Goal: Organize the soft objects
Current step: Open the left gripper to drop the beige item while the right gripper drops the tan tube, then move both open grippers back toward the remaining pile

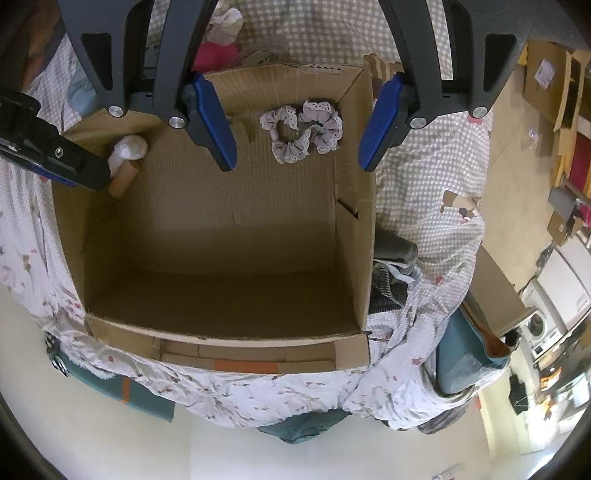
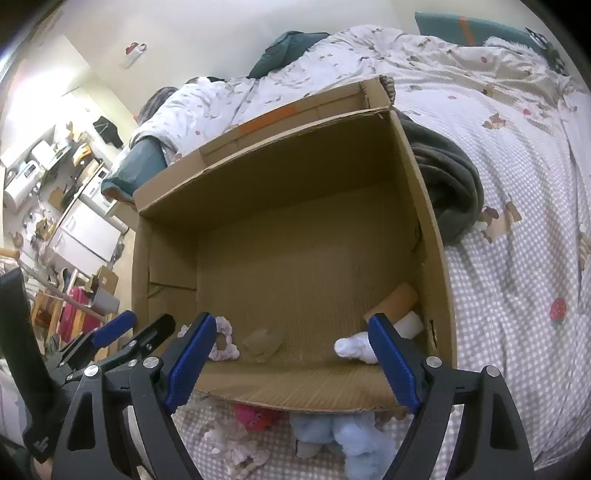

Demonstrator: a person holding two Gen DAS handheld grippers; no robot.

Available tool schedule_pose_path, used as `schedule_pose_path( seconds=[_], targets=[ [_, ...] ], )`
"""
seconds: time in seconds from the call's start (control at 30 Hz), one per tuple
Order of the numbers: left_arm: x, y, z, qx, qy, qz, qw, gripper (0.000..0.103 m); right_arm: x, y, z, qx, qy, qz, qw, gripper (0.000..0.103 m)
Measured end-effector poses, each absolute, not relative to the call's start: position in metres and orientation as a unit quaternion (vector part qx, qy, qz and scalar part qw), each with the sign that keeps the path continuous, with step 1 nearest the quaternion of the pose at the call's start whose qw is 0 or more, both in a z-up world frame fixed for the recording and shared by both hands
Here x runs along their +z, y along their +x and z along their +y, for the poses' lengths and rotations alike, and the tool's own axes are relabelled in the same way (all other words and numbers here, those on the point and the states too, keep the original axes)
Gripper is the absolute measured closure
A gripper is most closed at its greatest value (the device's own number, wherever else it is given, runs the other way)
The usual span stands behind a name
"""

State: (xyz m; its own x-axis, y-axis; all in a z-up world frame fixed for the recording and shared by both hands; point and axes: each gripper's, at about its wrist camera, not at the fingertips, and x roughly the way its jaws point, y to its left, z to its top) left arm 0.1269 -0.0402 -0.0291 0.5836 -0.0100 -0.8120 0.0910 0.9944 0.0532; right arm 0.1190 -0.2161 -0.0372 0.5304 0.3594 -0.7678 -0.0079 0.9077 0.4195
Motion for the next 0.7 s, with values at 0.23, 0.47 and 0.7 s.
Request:
schedule_pose_path(
  seconds=[0.23, 0.47, 0.7],
  targets=[
    [-0.007, 0.113, -0.035, -0.041, 0.033, 0.423, 0.905, 0.037, -0.035, 0.107, -0.224, 0.097, 0.175, 0.476, 0.856, 0.014],
    [-0.002, 0.092, -0.007, -0.028, -0.009, 0.438, 0.898, 0.037, -0.020, 0.092, -0.234, 0.090, 0.187, 0.462, 0.862, 0.014],
    [-0.002, 0.073, 0.017, 0.000, -0.057, 0.453, 0.890, 0.037, -0.016, 0.074, -0.240, 0.081, 0.196, 0.466, 0.859, 0.014]
  ],
)
